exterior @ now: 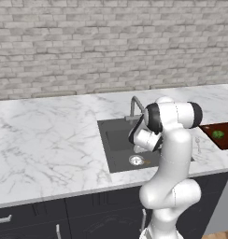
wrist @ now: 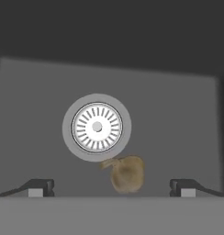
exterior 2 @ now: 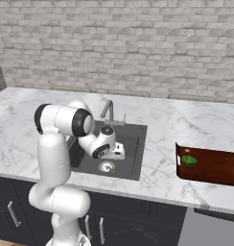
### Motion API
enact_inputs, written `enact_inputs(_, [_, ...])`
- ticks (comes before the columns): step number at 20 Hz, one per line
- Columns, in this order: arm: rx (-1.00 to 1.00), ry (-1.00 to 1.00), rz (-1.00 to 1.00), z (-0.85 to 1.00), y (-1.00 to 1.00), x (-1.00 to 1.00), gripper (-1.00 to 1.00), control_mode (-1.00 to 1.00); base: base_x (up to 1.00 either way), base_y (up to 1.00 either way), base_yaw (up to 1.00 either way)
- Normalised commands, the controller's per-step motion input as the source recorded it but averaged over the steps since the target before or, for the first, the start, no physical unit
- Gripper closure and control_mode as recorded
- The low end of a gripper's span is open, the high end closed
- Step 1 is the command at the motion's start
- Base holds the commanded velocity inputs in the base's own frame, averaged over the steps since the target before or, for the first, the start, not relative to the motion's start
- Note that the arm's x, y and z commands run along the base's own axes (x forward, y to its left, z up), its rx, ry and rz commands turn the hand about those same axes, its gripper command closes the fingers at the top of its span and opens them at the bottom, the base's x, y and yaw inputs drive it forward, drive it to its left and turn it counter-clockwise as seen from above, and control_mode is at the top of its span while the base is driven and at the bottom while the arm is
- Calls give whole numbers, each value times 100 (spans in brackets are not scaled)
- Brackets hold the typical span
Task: Pick up all produce items and place them in the sink. Turn on the sink faucet to wash them. Then turn the sink off and put them in the tray.
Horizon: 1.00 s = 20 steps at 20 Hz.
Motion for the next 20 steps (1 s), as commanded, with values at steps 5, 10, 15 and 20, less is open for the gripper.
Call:
enact_inputs(5, [2, 0, 0, -16, 0, 0, -100, -100, 0, 0, 0])
enact_inputs(10, [2, 0, 0, -26, 0, 0, -100, -100, 0, 0, 0])
enact_inputs(15, [0, 0, 0, -28, 0, -2, -100, -100, 0, 0, 0])
enact_inputs(20, [0, 0, 0, -14, 0, 0, -100, -100, 0, 0, 0])
